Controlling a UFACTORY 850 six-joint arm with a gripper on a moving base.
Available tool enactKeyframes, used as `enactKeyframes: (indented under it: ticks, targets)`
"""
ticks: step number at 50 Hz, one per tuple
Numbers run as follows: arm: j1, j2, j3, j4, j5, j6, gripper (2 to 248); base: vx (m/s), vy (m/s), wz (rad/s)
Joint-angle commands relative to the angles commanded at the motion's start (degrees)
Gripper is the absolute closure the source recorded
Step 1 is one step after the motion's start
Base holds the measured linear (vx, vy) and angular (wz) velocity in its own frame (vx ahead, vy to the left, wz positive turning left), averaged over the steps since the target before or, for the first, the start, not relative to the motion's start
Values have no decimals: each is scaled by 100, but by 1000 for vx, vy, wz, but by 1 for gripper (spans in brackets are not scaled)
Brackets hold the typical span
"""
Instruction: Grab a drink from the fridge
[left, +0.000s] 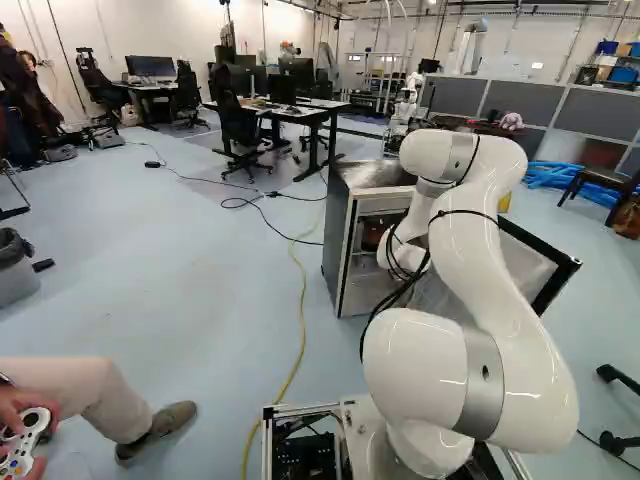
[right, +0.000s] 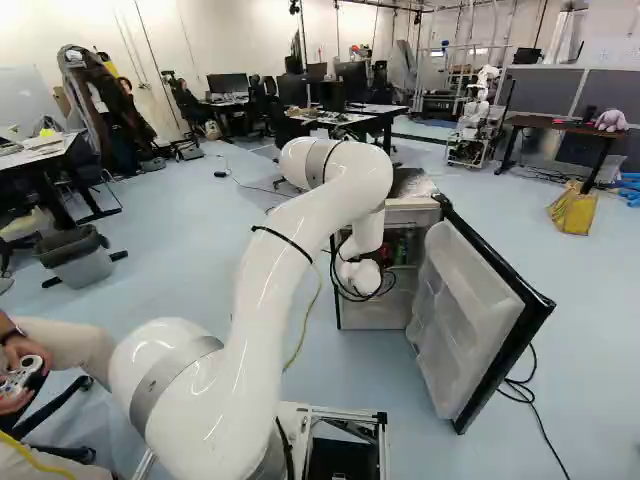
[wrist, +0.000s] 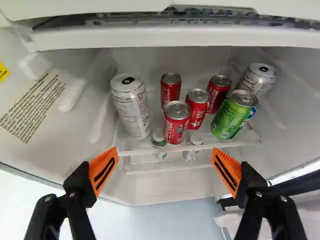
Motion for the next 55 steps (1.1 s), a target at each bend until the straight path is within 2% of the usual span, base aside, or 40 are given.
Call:
enactKeyframes:
  ticks: [15,16,20,21,26,27,31,32,36,37,55]
  targets:
    - [4,-11,-21,0,-27,0,6,0,0,0]
    - [4,-11,-21,0,-27,0,19,0,0,0]
    - [4,-11,-21,0,-27,0,19,0,0,0]
    - [4,-11,-21,0,-27,0,31,0,0,0]
    - [4,-11,-21,0,-27,0,31,0,0,0]
    - [4,-11,-21,0,-27,0,43,0,0,0]
    - [4,-11,-21,0,-27,0,43,0,0,0]
    - [4,-11,-21,0,-27,0,55,0,0,0]
    - [4,-11,-21,0,-27,0,55,0,0,0]
    - [4,-11,-21,0,-27,0,67,0,0,0]
    - [4,-12,-22,0,-27,0,66,0,0,0]
